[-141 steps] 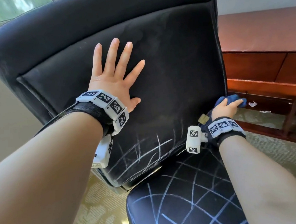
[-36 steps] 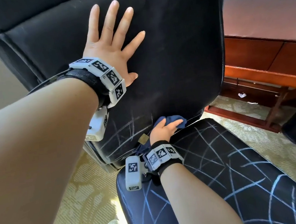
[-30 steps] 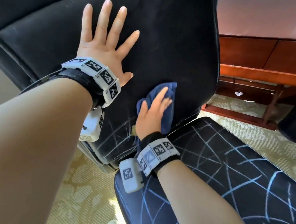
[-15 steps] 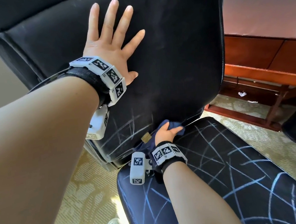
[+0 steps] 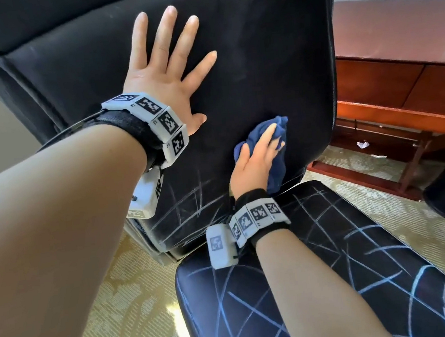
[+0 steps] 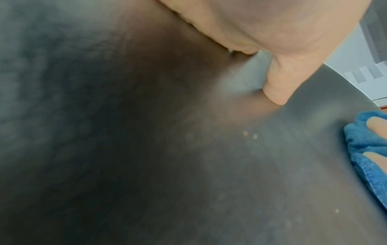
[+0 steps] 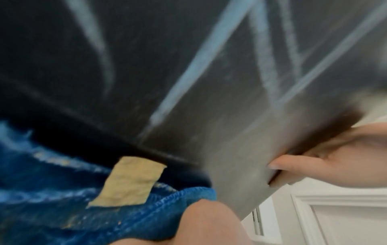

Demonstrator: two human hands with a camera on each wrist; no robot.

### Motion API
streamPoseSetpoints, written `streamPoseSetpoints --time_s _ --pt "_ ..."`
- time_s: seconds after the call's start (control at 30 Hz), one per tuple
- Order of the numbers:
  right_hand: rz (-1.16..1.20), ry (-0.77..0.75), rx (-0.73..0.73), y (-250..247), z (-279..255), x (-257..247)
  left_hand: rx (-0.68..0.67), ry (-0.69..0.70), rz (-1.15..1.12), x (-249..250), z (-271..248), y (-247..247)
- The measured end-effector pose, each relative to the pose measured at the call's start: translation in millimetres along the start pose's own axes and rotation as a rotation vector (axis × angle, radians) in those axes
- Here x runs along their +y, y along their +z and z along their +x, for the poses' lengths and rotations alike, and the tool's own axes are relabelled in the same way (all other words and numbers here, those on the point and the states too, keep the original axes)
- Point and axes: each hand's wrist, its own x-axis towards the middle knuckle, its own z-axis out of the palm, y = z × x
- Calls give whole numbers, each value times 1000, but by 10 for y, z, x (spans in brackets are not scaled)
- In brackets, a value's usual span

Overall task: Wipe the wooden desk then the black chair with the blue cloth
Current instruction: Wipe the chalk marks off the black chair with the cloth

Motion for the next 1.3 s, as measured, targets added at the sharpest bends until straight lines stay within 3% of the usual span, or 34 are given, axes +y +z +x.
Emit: streamPoseSetpoints --time_s 0.13,0.27,0.33,0.5,0.73,0.87,0.97,1.07,1.2,1.3 --pt "-82 -24 -3 -93 164 83 -24 -1 0 -3 1 -35" --pt "20 204 83 -59 4 155 -23 0 -5 -7 -25 -36" --pt "42 266 34 23 -228 207 -23 -4 -11 -10 -33 -38" --pt "70 176 -182 228 -838 162 -25 7 -35 -40 -84 -72" --pt "137 -25 -143 209 -599 -442 -33 132 -50 -237 -309 -48" --pt "96 248 -62 188 -614 -340 -56 162 -37 -467 -606 -32" --pt "105 392 -159 179 -968 -337 -104 104 -37 -668 -814 -48" --pt "120 228 -232 248 -1212 -562 -105 67 -74 -736 -946 -43" --pt "82 -27 -274 342 -1159 -840 -64 50 -123 -730 -1005 4" --pt "46 38 -208 346 -1055 -743 -51 46 -98 -721 -1001 49"
